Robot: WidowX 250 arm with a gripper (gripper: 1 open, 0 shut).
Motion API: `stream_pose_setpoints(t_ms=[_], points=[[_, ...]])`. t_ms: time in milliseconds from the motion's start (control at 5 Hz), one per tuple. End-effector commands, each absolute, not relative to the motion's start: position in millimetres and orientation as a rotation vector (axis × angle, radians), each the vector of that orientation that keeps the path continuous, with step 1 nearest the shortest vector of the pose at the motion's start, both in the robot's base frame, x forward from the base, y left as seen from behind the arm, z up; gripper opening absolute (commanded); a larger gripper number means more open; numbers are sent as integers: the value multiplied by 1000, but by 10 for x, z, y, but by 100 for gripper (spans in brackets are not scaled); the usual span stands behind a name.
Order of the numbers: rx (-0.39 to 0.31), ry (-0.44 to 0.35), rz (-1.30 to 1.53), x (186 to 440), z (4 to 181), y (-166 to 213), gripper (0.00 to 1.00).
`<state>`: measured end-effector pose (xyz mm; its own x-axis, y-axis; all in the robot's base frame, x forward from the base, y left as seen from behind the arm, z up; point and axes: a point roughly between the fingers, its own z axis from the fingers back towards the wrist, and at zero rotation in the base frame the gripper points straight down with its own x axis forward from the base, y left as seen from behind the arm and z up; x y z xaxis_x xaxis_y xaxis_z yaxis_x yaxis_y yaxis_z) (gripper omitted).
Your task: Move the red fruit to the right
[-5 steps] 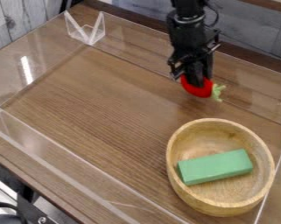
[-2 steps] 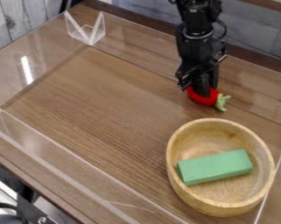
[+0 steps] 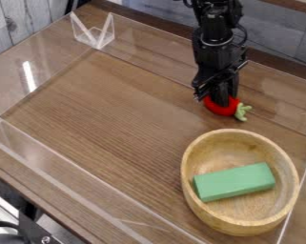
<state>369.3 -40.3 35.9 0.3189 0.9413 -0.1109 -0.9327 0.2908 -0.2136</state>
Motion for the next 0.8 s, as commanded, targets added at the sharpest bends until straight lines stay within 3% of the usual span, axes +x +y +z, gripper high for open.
stream_pose_setpoints(t_ms=[0, 600], points=[[-266, -78, 1228, 3754, 337, -429, 0], [-243, -110, 1223, 3733, 174, -413, 0]])
